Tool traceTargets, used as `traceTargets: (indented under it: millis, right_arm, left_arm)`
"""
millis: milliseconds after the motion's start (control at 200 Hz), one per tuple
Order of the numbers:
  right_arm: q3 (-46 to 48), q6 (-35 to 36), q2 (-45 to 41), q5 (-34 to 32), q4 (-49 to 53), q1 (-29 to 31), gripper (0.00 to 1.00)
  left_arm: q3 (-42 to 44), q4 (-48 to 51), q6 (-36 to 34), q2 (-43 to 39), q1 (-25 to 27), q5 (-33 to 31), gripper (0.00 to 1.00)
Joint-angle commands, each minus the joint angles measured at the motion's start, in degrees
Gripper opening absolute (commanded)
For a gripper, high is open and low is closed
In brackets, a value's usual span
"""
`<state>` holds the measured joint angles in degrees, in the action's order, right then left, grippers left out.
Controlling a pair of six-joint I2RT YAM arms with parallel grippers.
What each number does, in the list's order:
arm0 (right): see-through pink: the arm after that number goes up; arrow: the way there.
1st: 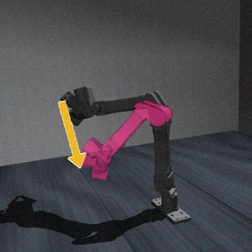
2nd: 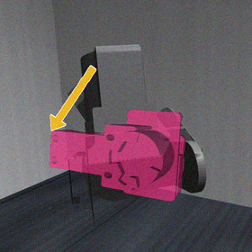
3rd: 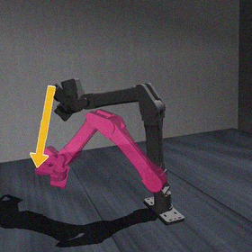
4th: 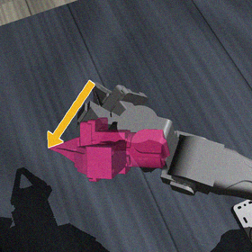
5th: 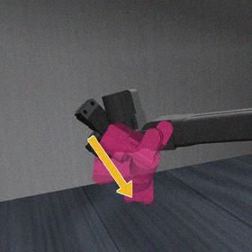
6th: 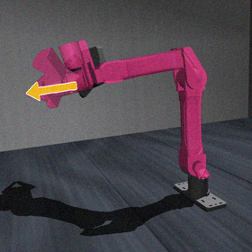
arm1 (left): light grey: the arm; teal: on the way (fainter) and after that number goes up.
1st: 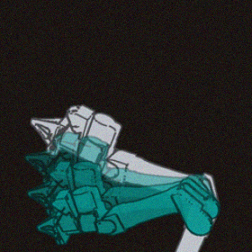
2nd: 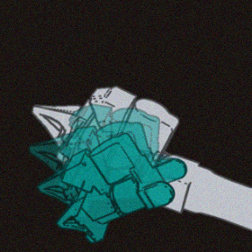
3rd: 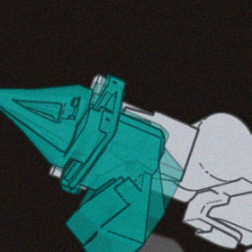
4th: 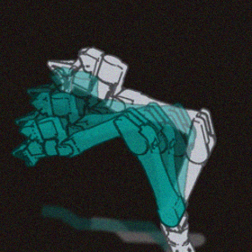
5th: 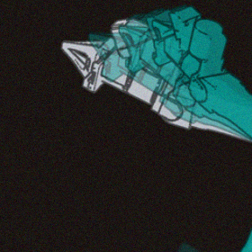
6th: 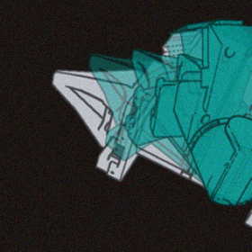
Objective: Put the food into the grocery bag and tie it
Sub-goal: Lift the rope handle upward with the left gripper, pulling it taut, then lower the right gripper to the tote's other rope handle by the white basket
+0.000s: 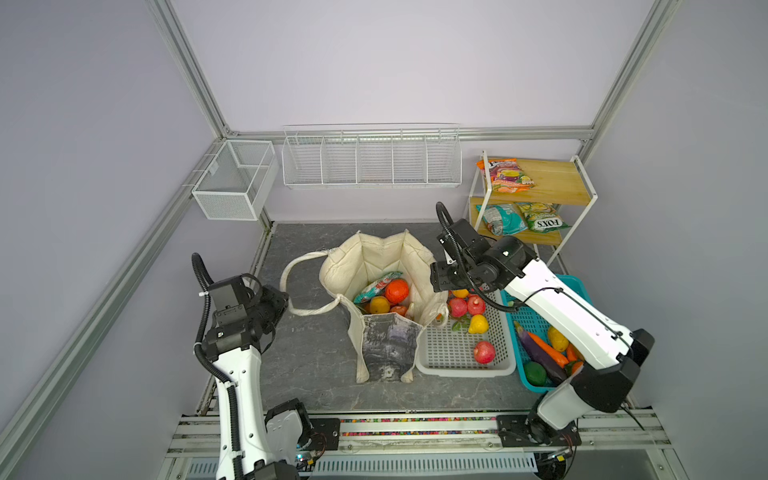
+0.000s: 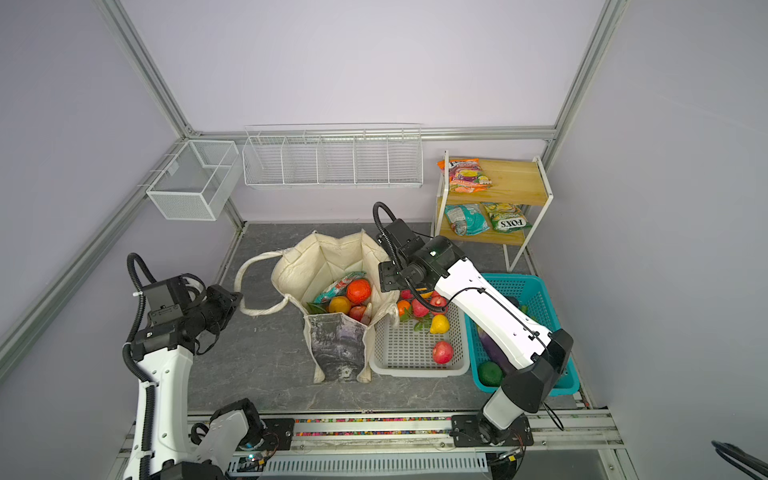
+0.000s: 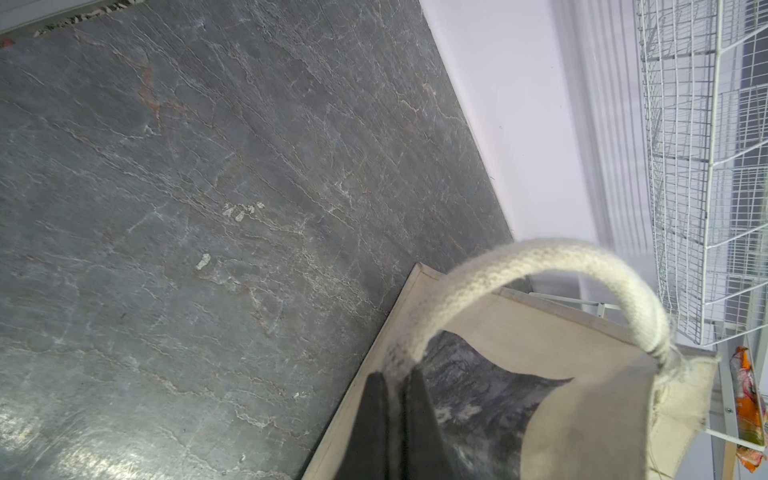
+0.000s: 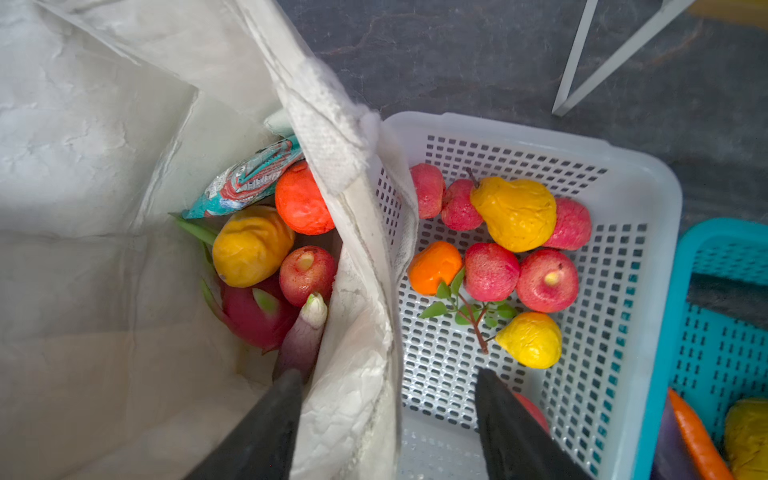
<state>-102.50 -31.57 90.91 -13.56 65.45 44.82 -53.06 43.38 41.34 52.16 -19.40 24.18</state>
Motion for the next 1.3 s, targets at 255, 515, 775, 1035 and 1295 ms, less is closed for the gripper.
traceTargets:
  millis: [255, 515, 775, 1035, 1295]
  right_arm:
    - [12.2, -6.6, -15.92, 5.15, -4.51, -11.68, 0.72]
    - [34.65, -13.24, -22.81, 22.57, -20.34, -16.77, 0.7]
    - [48.46, -20.43, -21.49, 31.46, -36.63, -16.68, 0.69]
    - [50.91, -22.9, -14.88, 35.9, -44.92, -15.48, 0.66]
    - [50.2, -22.73, -7.42, 37.69, -48.52, -13.71, 0.62]
  left_arm:
    - [-4.03, -0.34, -0.3, 0.84, -0.46, 0.09, 0.0]
    - [-3.5, -1.44, -0.21, 0.36, -0.47, 1.85, 0.0]
    - [-2.75, -2.68, 0.41, 0.66, -0.45, 3.67, 0.0]
    - [-2.49, -2.95, 0.68, 0.56, -0.39, 4.49, 0.0]
    - [-2.58, -2.68, 0.72, 0.05, -0.46, 5.2, 0.0]
